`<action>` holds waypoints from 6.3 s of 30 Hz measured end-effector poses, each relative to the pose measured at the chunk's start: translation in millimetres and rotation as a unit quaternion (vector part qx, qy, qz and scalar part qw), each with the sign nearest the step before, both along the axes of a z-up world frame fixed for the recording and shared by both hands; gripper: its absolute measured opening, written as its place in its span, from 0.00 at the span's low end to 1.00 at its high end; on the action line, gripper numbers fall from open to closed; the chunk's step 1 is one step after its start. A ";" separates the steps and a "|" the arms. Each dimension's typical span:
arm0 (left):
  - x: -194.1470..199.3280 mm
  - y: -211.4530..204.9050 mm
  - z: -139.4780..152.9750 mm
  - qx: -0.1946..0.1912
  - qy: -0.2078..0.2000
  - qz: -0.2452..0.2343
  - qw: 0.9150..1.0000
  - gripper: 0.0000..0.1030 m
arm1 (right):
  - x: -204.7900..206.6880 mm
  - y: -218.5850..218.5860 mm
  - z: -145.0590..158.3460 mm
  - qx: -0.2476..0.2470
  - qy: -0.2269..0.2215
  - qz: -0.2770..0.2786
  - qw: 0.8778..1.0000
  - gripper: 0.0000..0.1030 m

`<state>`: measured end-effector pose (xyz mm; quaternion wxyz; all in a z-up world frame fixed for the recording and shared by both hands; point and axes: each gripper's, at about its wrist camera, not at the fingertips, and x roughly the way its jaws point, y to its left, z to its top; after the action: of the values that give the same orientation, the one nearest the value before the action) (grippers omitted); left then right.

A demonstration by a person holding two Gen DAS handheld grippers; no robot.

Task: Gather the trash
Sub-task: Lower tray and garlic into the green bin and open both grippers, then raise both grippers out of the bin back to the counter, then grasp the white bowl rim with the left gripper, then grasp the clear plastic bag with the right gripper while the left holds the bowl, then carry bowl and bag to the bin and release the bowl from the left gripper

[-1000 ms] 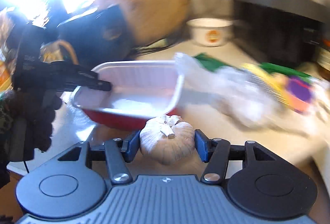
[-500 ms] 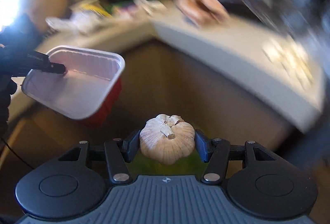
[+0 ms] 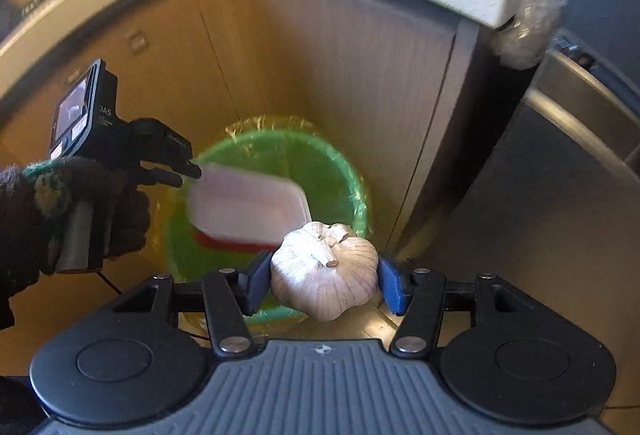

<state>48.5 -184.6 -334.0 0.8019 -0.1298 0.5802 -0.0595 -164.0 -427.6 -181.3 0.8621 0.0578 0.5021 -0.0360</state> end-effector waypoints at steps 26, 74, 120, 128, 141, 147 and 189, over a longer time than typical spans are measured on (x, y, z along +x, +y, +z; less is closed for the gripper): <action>-23.4 66.6 3.8 -0.043 0.039 -0.054 0.997 0.29 | 213.1 66.2 -294.6 0.037 0.228 0.034 0.972 0.59; 438.4 304.3 328.2 -0.025 -0.198 0.308 0.930 0.29 | 292.8 176.7 194.2 -0.061 -0.191 0.020 0.979 0.76; 268.0 270.8 289.3 0.010 -0.205 0.067 0.976 0.26 | 388.5 241.7 185.4 -0.040 -0.181 0.187 0.965 0.68; 278.2 266.9 286.3 0.000 -0.205 0.049 0.978 0.26 | 387.0 207.8 210.0 -0.060 -0.230 0.085 0.968 0.67; 279.5 266.7 280.7 -0.013 -0.196 0.024 0.980 0.24 | 355.8 230.2 169.8 -0.032 -0.220 0.152 0.963 0.80; 273.8 278.7 277.9 -0.061 -0.197 0.030 0.978 0.12 | 375.3 254.7 144.6 -0.061 -0.190 0.191 0.961 0.83; -20.7 106.4 257.2 -0.016 -0.141 0.025 0.990 0.12 | 116.5 35.2 125.2 0.111 -0.152 0.105 0.976 0.18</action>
<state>27.8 -78.1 -76.7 0.8745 -0.1474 0.4573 -0.0659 -47.4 -392.4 -56.1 0.9157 0.1050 0.3690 0.1199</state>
